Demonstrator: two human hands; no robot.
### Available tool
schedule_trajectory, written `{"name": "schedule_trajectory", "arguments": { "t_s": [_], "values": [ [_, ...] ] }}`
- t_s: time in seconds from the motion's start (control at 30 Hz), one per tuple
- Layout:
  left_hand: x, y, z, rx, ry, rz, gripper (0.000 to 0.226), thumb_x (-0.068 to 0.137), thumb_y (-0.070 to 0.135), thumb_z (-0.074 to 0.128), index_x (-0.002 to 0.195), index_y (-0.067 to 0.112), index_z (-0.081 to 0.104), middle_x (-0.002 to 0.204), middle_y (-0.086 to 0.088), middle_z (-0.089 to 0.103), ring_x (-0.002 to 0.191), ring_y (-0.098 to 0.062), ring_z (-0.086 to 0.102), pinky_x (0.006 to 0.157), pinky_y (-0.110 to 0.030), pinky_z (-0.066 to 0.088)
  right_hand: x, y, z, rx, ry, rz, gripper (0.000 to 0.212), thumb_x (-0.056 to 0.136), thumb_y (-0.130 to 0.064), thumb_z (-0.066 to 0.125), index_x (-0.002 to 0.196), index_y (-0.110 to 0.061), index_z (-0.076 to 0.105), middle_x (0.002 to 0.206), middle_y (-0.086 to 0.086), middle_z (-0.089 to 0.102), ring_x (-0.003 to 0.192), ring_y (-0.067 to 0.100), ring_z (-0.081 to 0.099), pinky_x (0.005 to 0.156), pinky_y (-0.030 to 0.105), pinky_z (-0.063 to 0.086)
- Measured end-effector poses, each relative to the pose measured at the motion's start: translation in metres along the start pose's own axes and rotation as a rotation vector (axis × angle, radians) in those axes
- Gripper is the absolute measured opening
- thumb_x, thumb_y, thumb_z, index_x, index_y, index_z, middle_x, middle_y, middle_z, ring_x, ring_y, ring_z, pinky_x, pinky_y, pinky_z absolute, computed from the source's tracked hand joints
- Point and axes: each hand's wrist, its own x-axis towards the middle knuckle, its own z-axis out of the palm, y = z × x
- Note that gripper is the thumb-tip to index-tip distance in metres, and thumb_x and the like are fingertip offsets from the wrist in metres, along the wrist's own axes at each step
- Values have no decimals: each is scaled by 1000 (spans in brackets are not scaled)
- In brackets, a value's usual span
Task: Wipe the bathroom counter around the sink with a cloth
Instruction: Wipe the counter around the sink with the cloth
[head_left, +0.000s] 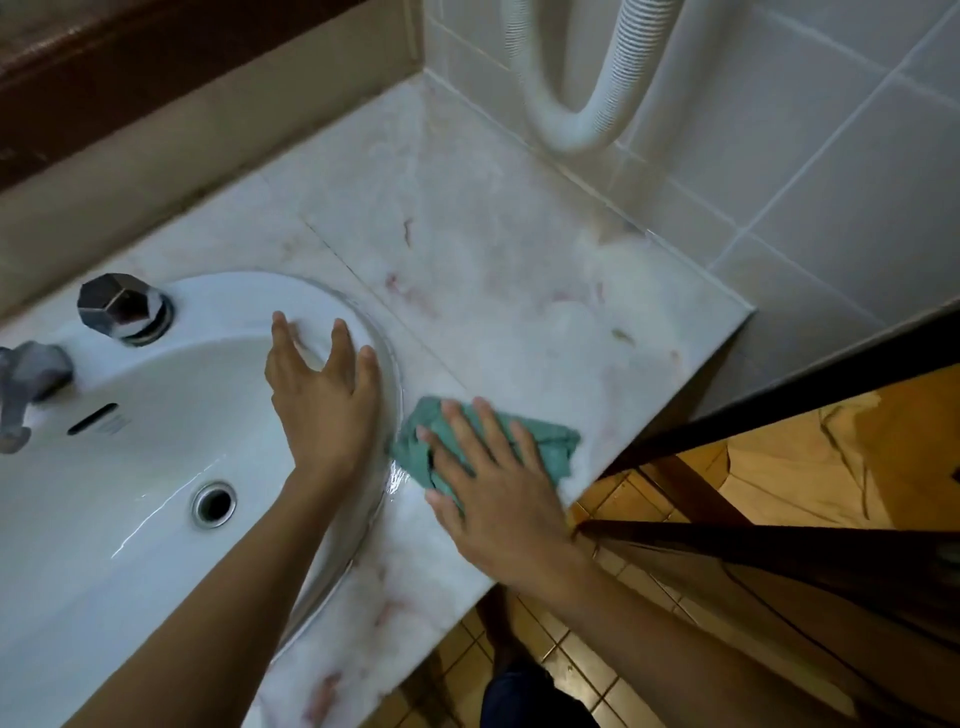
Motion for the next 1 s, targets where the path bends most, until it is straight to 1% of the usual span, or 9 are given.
{"name": "schedule_trajectory", "arguments": {
  "t_s": [0.1, 0.23, 0.37, 0.5, 0.57, 0.63, 0.73, 0.87, 1.0],
  "values": [
    [-2, 1, -2, -60, -13, -2, 48, 97, 48, 42, 139, 26, 50, 162, -4, -1, 146, -28, 8, 117, -46, 17, -14, 48, -12, -58, -15, -15, 55, 99, -53, 18, 150, -34, 26, 162, -5, 5, 149, 23, -1, 118, 46, 6],
    [-21, -7, -13, -128, -21, 18, 54, 94, 40, 53, 144, 22, 43, 161, -1, 3, 146, -24, 14, 117, -44, 22, 42, 113, -29, -68, 1, 353, 59, 99, -54, 13, 151, -29, 22, 162, -4, 1, 148, 24, -1, 118, 46, 5],
    [-59, -27, -37, -216, 4, -17, 46, 89, 23, 64, 134, 17, 56, 152, -1, 29, 132, -14, 38, 93, -27, 40, 83, 92, -26, 29, 46, 594, 59, 100, -50, 15, 154, -25, 12, 163, 3, -2, 148, 30, -5, 118, 49, 1],
    [-106, -64, -55, -179, -49, -126, 32, 91, 25, 59, 122, 22, 64, 125, 2, 59, 104, -15, 60, 84, -31, 44, 33, -14, 4, 23, 98, 355, 60, 98, -47, 23, 153, -23, 20, 162, 7, 10, 148, 33, 3, 118, 50, 5],
    [-120, -72, -60, -135, -97, -218, 18, 94, 30, 52, 103, 26, 68, 104, 0, 67, 87, -16, 59, 75, -30, 42, -8, -48, 13, 0, 26, 171, 60, 99, -47, 21, 153, -24, 16, 162, 6, 5, 148, 32, -1, 119, 50, 4],
    [-122, -70, -62, -56, -152, -269, 26, 95, 33, 46, 73, 28, 58, 80, -2, 64, 76, -24, 54, 66, -31, 36, -36, -47, 12, -22, -47, 5, 57, 100, -48, 20, 152, -26, 18, 162, 2, 5, 149, 28, -2, 119, 48, 6],
    [-114, -66, -61, -40, -193, -277, 33, 93, 30, 42, 62, 17, 48, 66, -4, 53, 72, -32, 49, 59, -33, 34, -27, 4, 1, -75, -93, -104, 56, 100, -50, 16, 151, -29, 23, 162, -4, 3, 149, 22, -4, 119, 46, 9],
    [-111, -76, -59, -114, -193, -276, 36, 88, 37, 44, 63, 13, 53, 65, -4, 58, 73, -29, 54, 56, -28, 36, 49, 59, -16, -65, -22, 243, 61, 100, -50, 14, 153, -20, 18, 163, 0, 3, 148, 26, 0, 118, 45, 6],
    [-123, -82, -67, -304, -31, -206, 19, 87, 23, 53, 80, 23, 70, 91, 12, 69, 86, -13, 63, 72, -13, 43, 78, 35, -13, 11, 27, 449, 61, 101, -48, 15, 154, -19, 13, 163, 4, -1, 148, 29, -3, 119, 47, 2]
  ]
}}
